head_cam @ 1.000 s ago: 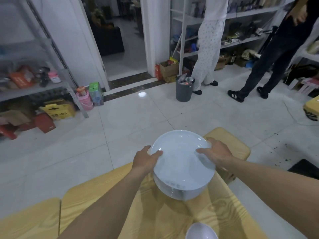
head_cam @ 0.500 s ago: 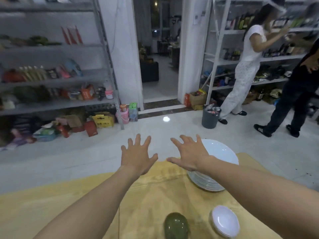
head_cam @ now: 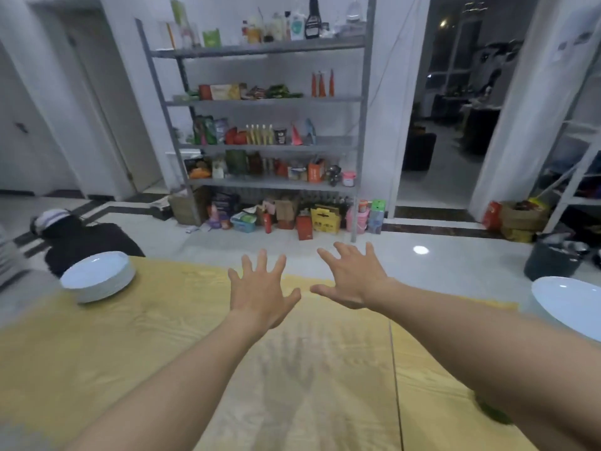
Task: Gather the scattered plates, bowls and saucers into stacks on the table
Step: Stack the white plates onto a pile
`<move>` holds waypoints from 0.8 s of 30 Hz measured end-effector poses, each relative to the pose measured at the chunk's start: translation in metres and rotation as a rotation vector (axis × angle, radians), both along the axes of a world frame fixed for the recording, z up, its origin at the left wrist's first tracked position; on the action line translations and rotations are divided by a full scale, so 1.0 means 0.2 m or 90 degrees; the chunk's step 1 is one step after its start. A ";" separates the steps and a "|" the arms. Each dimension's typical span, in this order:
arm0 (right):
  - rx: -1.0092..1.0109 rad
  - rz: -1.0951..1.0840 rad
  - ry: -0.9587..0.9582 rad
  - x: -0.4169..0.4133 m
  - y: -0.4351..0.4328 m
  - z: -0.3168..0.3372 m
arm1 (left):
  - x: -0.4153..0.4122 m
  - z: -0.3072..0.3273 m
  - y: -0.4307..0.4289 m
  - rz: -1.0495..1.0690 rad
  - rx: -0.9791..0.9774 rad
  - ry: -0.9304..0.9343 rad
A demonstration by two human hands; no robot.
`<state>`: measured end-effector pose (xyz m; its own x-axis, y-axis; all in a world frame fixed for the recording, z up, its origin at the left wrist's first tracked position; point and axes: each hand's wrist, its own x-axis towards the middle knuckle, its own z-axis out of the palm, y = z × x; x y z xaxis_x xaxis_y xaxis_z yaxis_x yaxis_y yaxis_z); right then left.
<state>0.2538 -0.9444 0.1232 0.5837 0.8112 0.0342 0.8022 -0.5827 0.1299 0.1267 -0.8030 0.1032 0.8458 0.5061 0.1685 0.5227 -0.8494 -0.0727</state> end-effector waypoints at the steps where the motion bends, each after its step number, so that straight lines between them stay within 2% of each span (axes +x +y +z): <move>1: 0.001 0.019 0.000 -0.08 0.09 0.01 | -0.10 0.01 0.07 0.022 -0.003 0.001; 7: 0.002 0.120 -0.019 -0.45 0.56 0.02 | -0.53 0.02 0.45 0.139 -0.011 -0.009; 13: -0.020 0.172 -0.005 -0.63 1.01 -0.04 | -0.80 -0.01 0.83 0.196 -0.007 -0.019; 18: -0.025 0.204 -0.003 -0.72 1.48 -0.13 | -0.93 -0.09 1.27 0.224 0.015 -0.009; 24: -0.013 0.218 0.031 -0.78 2.09 -0.21 | -1.00 -0.17 1.79 0.234 -0.017 0.002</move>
